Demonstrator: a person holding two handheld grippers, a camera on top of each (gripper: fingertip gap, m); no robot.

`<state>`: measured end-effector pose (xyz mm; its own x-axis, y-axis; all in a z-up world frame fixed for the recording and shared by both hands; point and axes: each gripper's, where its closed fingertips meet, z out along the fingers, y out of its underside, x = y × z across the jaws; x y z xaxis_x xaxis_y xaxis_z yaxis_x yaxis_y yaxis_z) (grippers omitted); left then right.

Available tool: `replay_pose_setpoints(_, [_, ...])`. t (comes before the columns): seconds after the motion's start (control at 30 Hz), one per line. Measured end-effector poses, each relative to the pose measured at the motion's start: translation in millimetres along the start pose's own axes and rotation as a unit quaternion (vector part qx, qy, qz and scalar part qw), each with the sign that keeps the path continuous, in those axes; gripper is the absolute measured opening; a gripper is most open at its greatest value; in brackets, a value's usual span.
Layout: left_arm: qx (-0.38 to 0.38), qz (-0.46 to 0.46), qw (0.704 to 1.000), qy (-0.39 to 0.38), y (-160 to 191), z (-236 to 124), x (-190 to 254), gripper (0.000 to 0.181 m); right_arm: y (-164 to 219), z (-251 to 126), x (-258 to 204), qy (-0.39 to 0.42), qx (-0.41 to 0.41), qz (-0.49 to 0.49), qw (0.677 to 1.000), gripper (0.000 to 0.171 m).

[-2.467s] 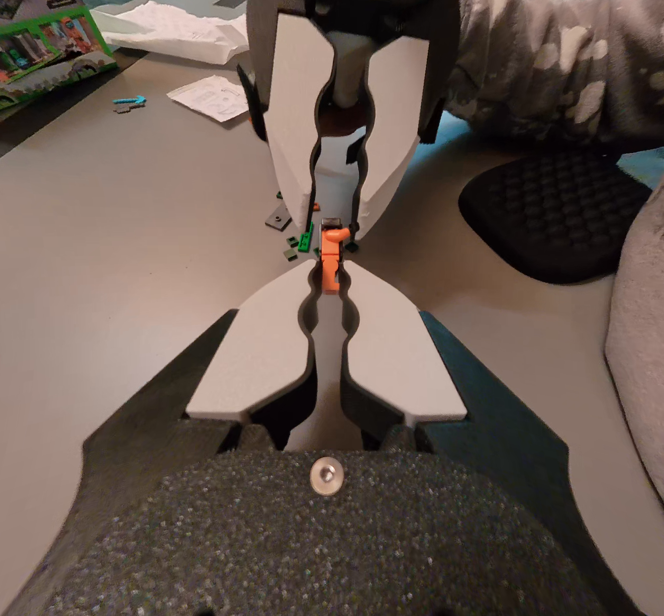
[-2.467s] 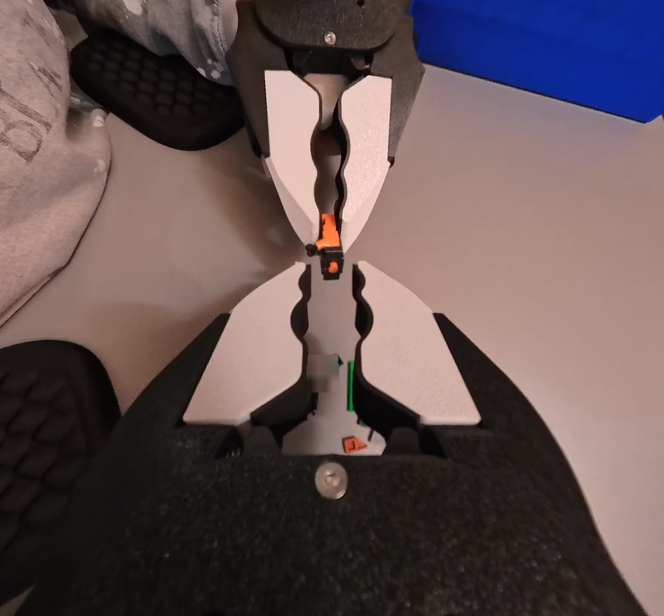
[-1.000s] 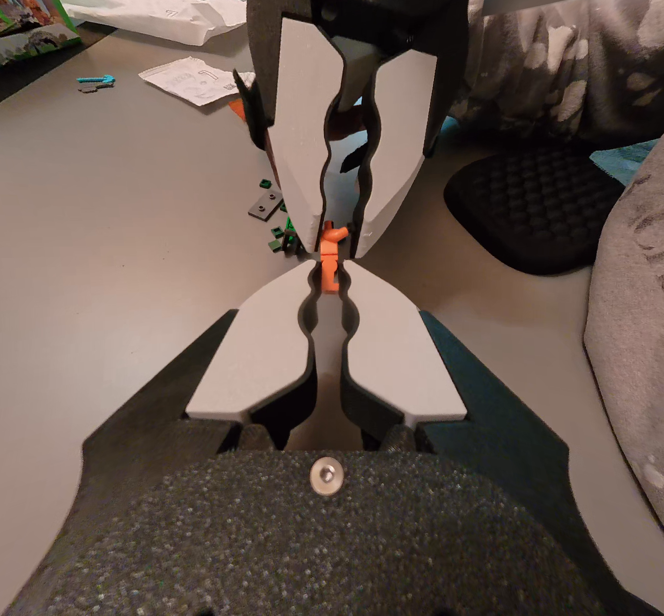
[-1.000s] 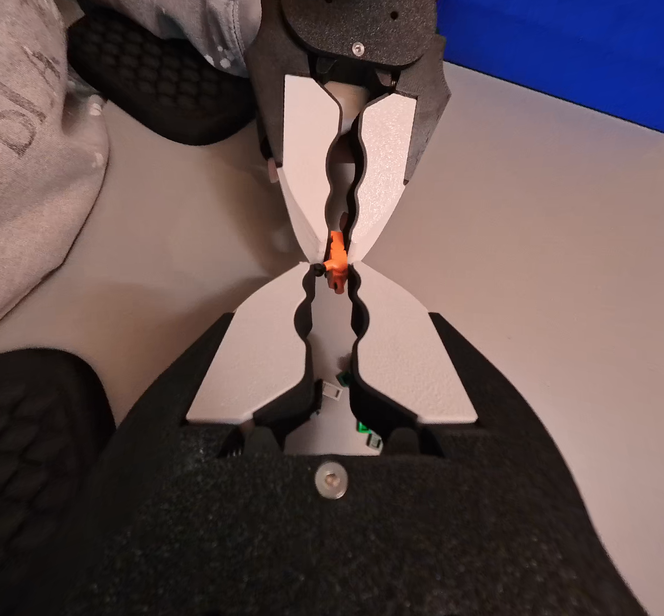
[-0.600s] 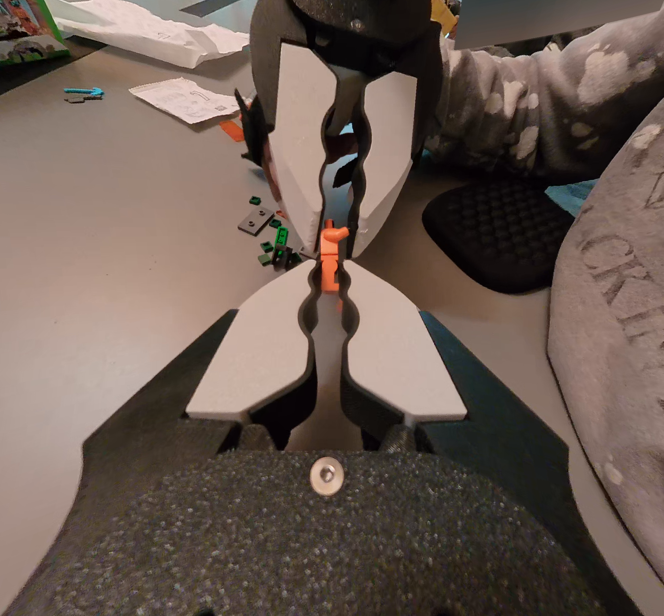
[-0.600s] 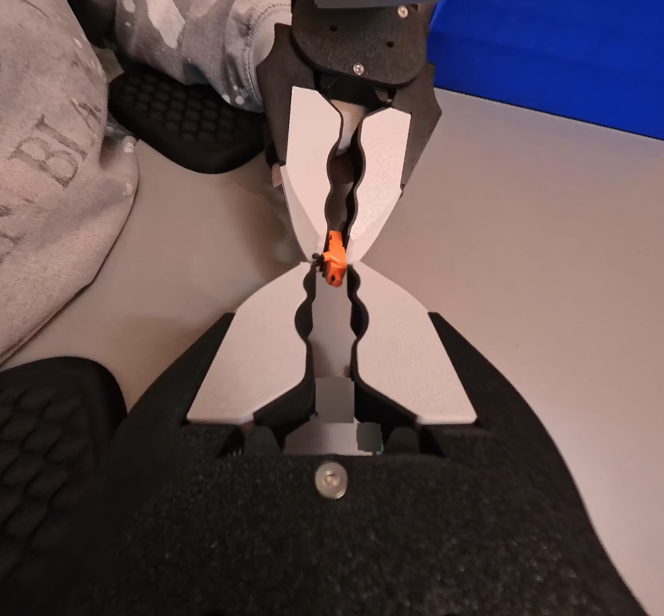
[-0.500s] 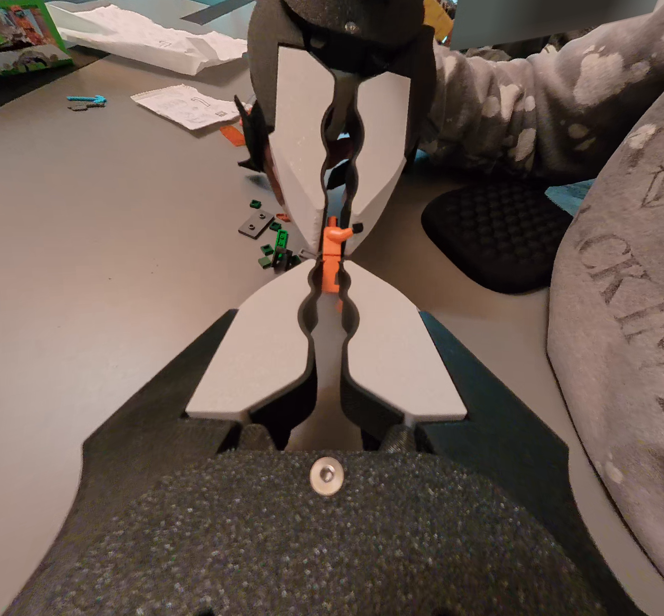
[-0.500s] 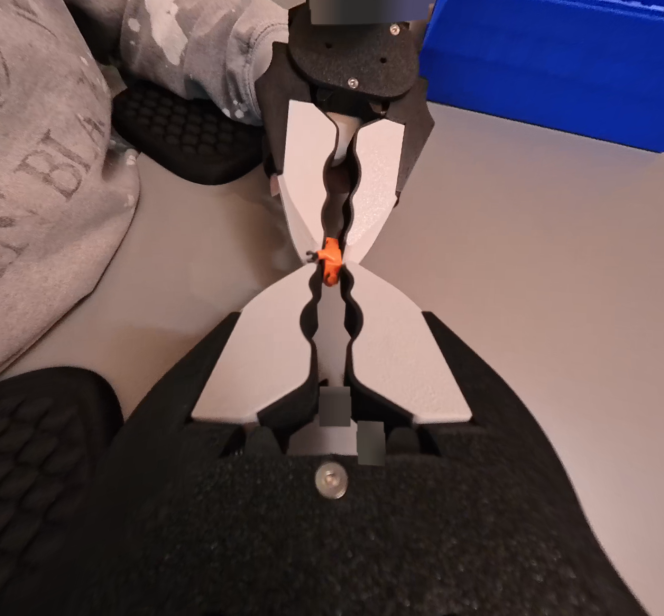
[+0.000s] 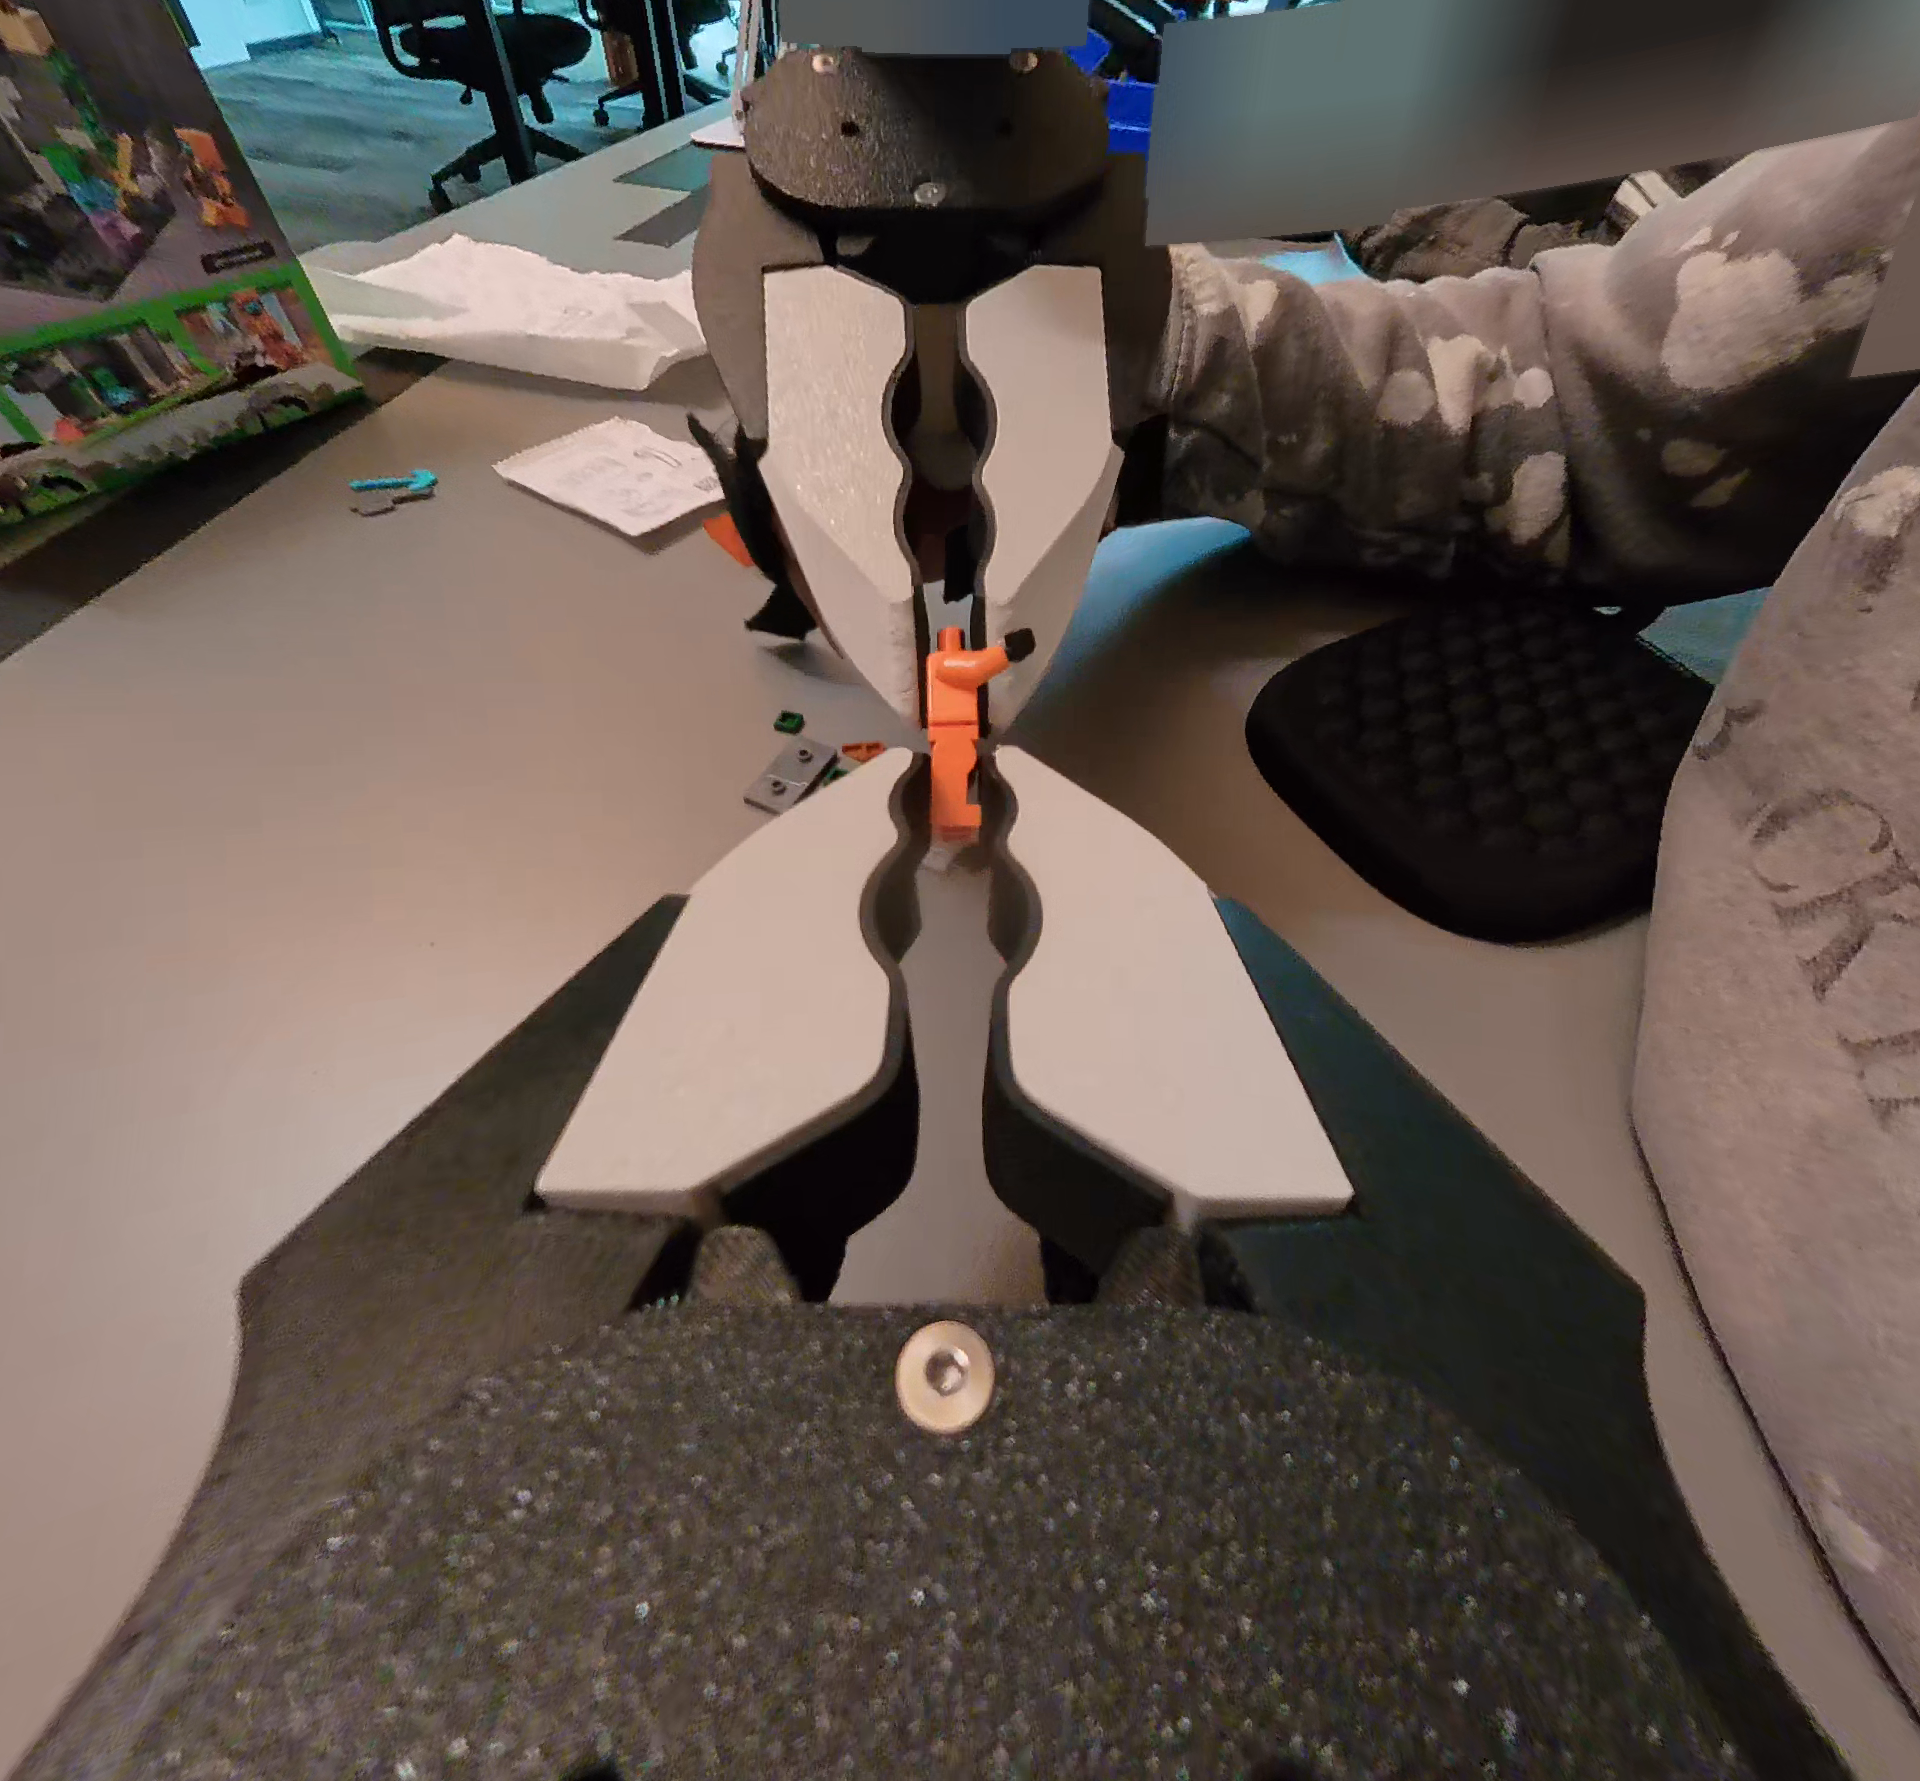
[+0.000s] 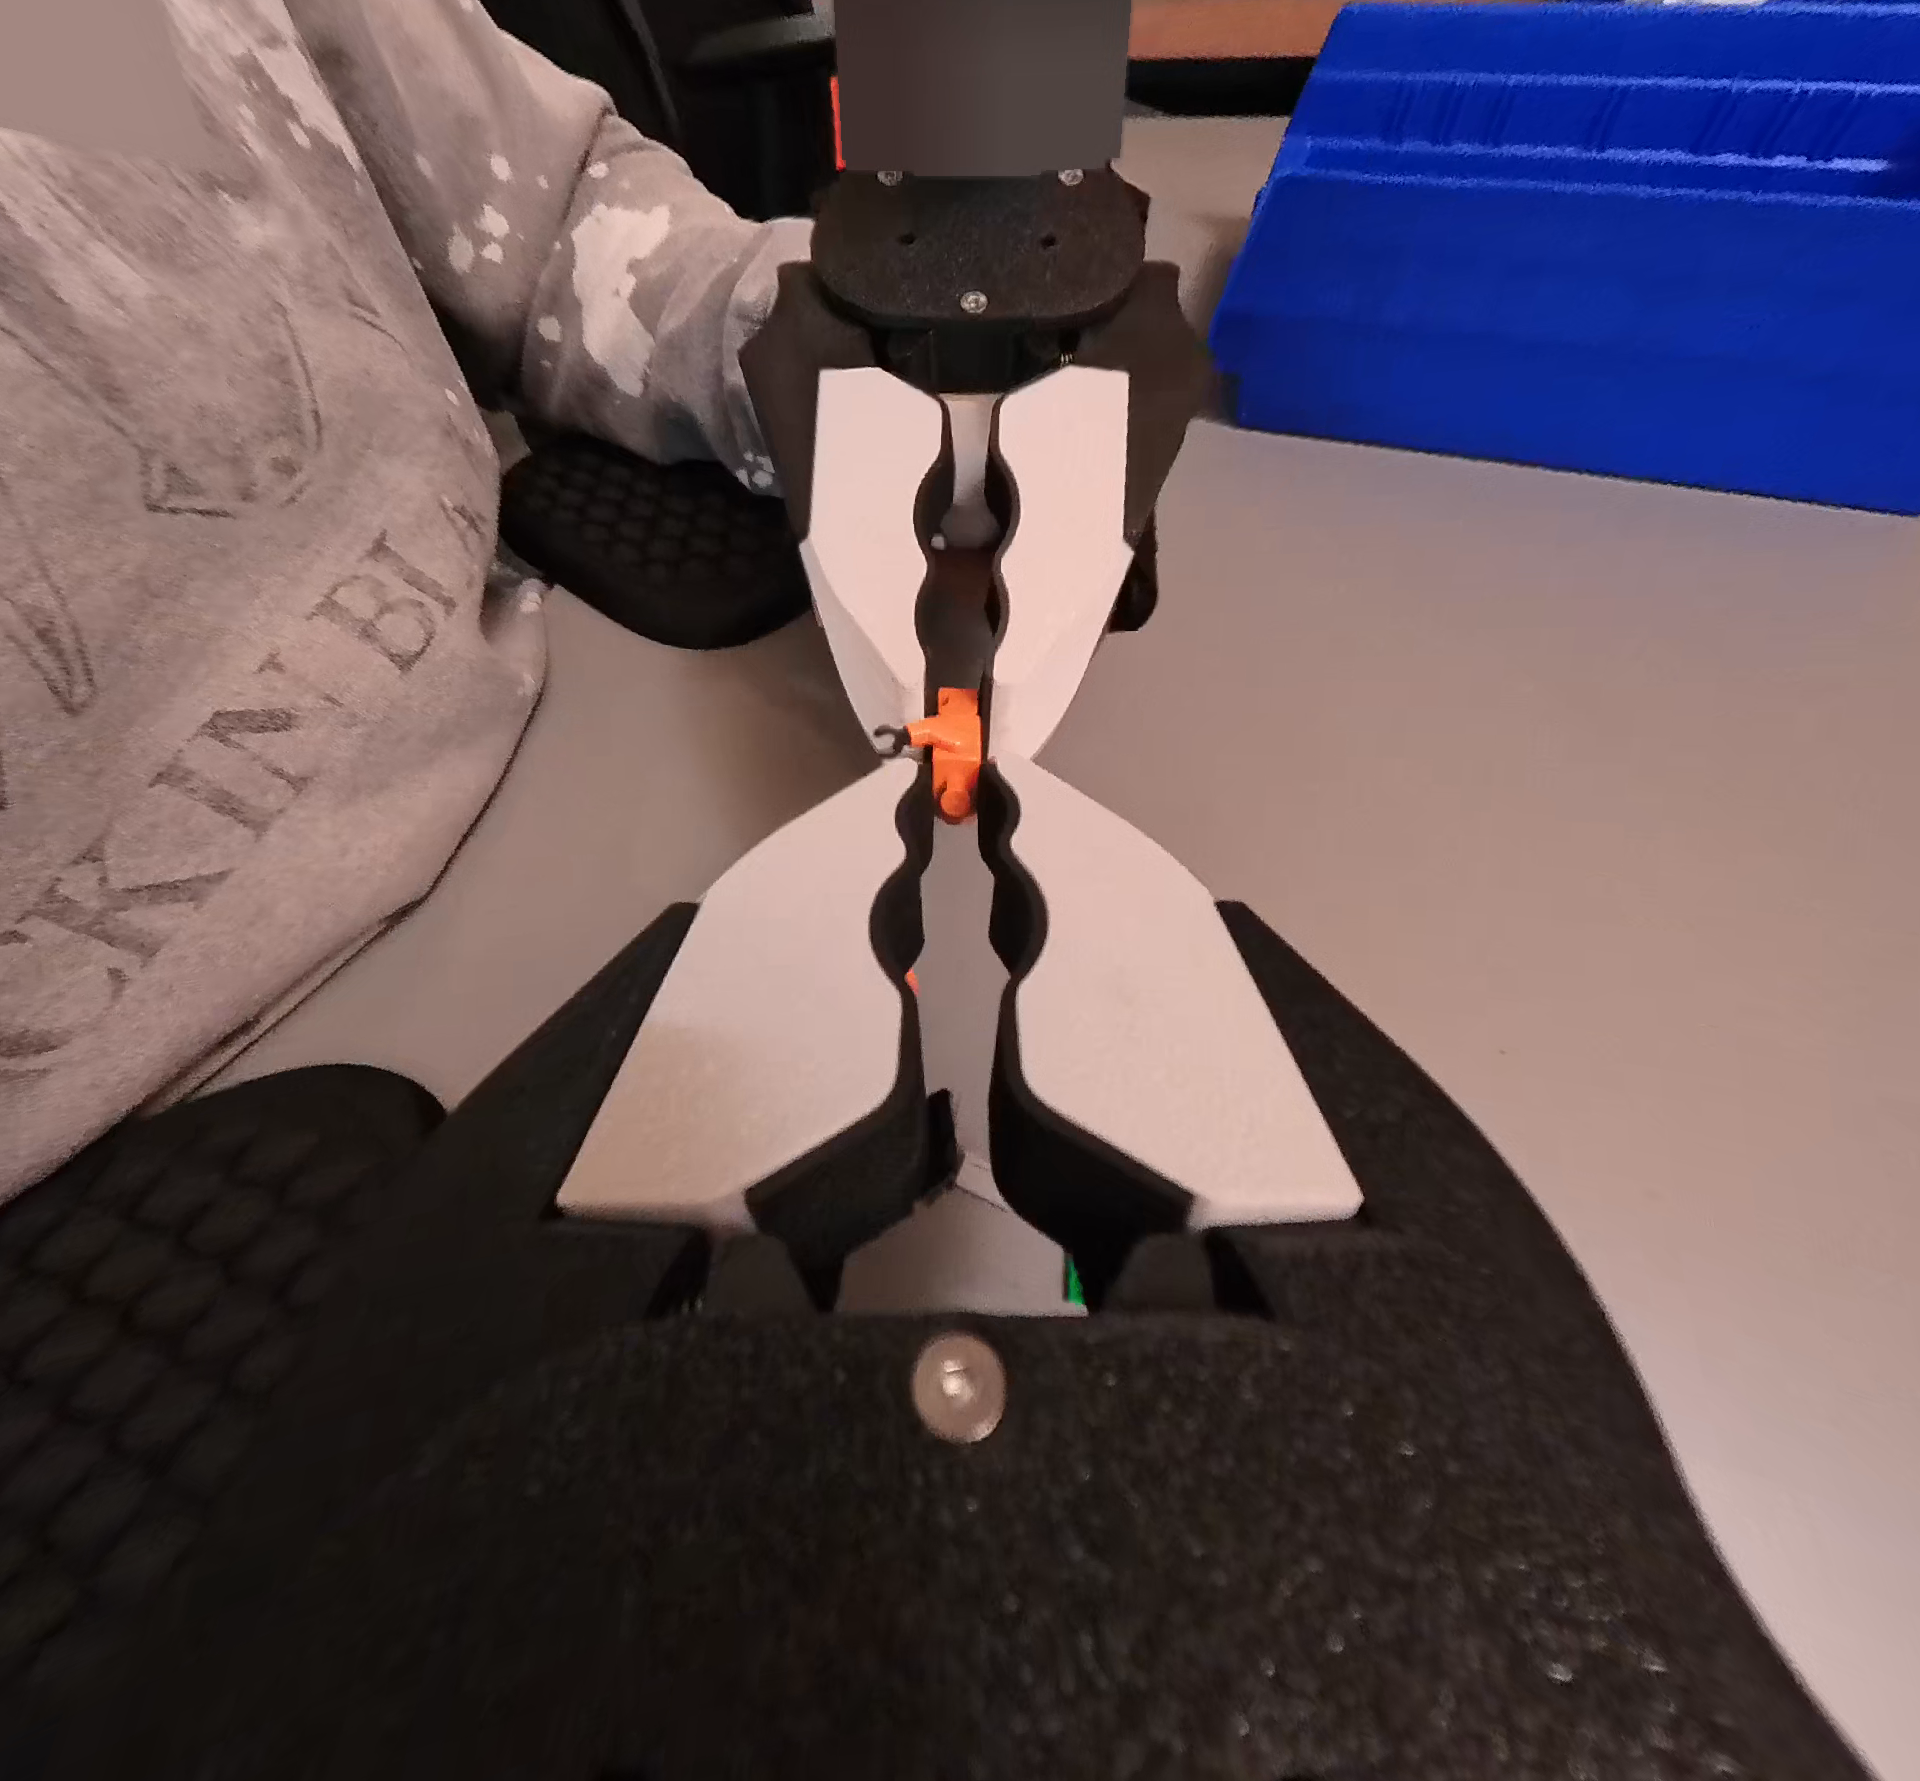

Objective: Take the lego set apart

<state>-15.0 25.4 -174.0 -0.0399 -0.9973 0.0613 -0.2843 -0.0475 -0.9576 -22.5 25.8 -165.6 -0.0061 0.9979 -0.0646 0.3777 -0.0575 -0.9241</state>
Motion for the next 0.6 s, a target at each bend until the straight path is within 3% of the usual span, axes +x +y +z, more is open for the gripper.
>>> replay_pose_setpoints(0.27, [0.015,0.039,0.999,-0.035,-18.0,-1.0,-6.5,0.009,-17.4,-16.7,4.1,0.029,0.016,-0.029,0.999,0.008])
replay_pose_setpoints(0.33, [-0.018,0.051,0.993,-0.105,2.0,-17.3,-36.6,0.009,-38.1,-56.3,11.4,0.048,0.083,-0.012,0.995,0.008])
replay_pose_setpoints(0.37, [0.0,0.008,0.996,-0.084,4.8,-26.0,-37.0,0.009,-40.7,-75.7,16.8,0.072,0.086,-0.014,0.994,0.008])
replay_pose_setpoints(0.43, [0.027,-0.005,0.997,-0.073,-7.6,-26.3,-31.2,0.008,-28.4,-81.3,25.6,0.115,0.033,-0.033,0.992,0.008])
replay_pose_setpoints(0.53, [0.019,0.032,0.996,-0.077,-23.3,0.4,-21.7,0.008,23.7,-47.0,33.8,0.103,-0.108,-0.023,0.989,0.008])
replay_pose_setpoints(0.6, [0.007,0.016,0.997,-0.076,-12.9,10.7,-24.2,0.008,54.3,-29.0,31.5,0.076,-0.165,-0.01,0.983,0.008])
